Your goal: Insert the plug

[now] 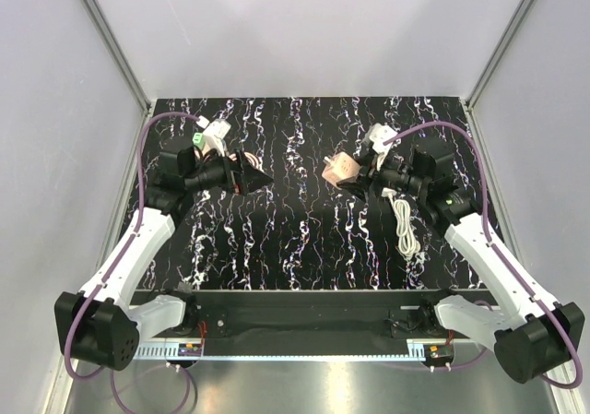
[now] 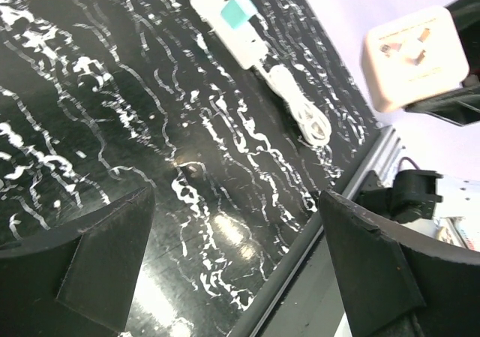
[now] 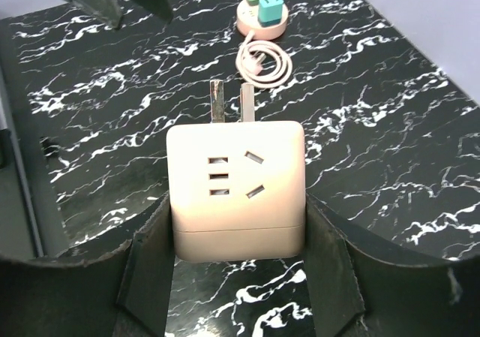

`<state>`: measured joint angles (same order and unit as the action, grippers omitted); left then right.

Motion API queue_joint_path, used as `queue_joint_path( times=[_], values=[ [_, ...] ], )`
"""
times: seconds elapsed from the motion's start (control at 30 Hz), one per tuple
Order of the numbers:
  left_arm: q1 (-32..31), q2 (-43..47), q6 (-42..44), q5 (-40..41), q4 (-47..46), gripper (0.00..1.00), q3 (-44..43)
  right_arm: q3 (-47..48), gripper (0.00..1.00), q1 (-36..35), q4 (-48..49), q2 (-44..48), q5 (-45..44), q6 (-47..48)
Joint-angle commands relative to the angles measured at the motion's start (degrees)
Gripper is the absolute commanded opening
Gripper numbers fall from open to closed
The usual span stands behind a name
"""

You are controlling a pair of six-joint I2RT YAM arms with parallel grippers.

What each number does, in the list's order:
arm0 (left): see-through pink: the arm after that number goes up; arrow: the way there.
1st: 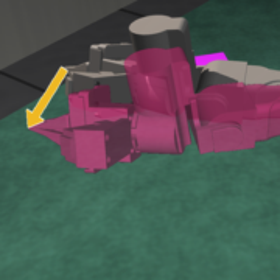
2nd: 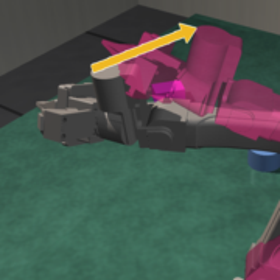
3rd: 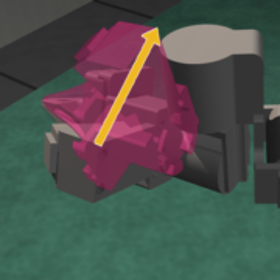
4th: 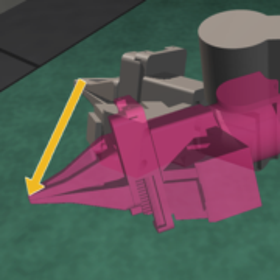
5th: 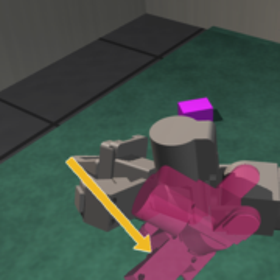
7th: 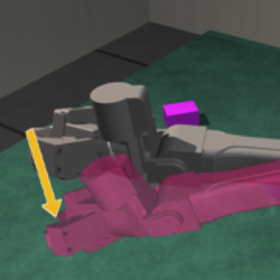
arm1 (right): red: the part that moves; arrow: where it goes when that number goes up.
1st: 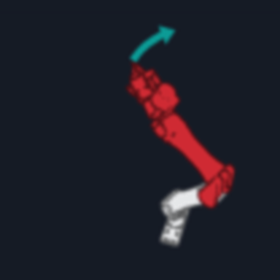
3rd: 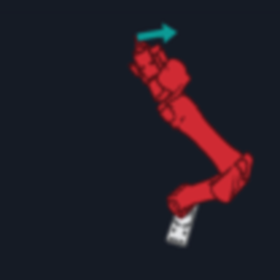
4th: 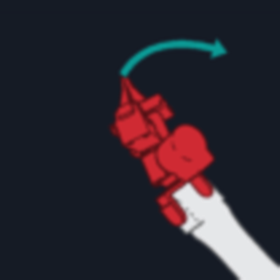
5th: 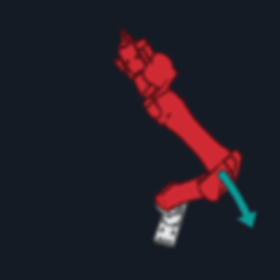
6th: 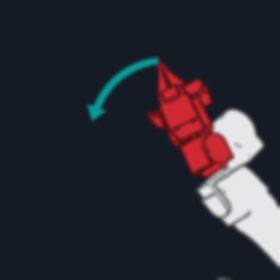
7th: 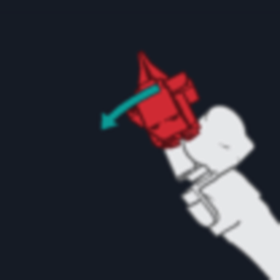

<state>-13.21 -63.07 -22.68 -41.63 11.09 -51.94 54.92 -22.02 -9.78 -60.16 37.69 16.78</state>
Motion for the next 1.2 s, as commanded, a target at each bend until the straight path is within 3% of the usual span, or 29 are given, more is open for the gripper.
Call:
queue_joint_path(
  times=[0.0,0.1,0.2,0.3,0.4,0.43,0.53,0.8,1.03,1.17],
  values=[
    [-0.4,0.0,-1.6,-4.1,-5.6,0.95,0.1,0.2,0.00,-0.4,5.3,0.7,-1.0,1.4],
    [-0.7,0.5,-3.2,-5.6,-7.9,0.95,0.6,0.6,0.00,-0.5,7.5,-0.6,-1.7,-2.6],
    [-0.8,1.2,-6.4,-7.8,-12.2,0.95,1.4,1.3,0.00,-0.4,13.2,-2.5,-5.0,-14.9],
    [-0.8,2.5,-10.4,-7.9,-17.5,0.95,3.8,-1.3,0.00,-0.5,22.2,-3.6,-9.0,-37.8],
    [-0.9,4.2,-13.9,-5.4,-23.2,0.96,5.5,-7.8,0.00,-0.6,38.5,-3.6,-10.5,-52.3],
    [-1.2,4.4,-14.3,-3.1,-23.9,0.96,5.7,-8.9,0.00,-0.6,41.0,-3.9,-11.4,-60.0],
    [-2.8,4.1,-15.1,1.6,-23.0,0.96,3.7,-10.7,0.00,-2.3,44.2,-5.5,-15.9,-70.3],
    [-10.9,2.2,-10.4,15.5,-20.4,0.89,1.9,-13.7,0.00,-6.2,41.4,-4.6,-26.5,-83.0],
    [-12.8,-0.9,-9.9,10.0,-19.7,0.89,0.5,-14.0,0.00,-8.5,36.9,-1.5,-31.3,-84.8],
    [-13.2,-1.9,-11.4,11.0,-19.4,0.88,0.6,-15.2,0.00,-11.2,28.2,1.6,-40.4,-85.2]
  ],
)
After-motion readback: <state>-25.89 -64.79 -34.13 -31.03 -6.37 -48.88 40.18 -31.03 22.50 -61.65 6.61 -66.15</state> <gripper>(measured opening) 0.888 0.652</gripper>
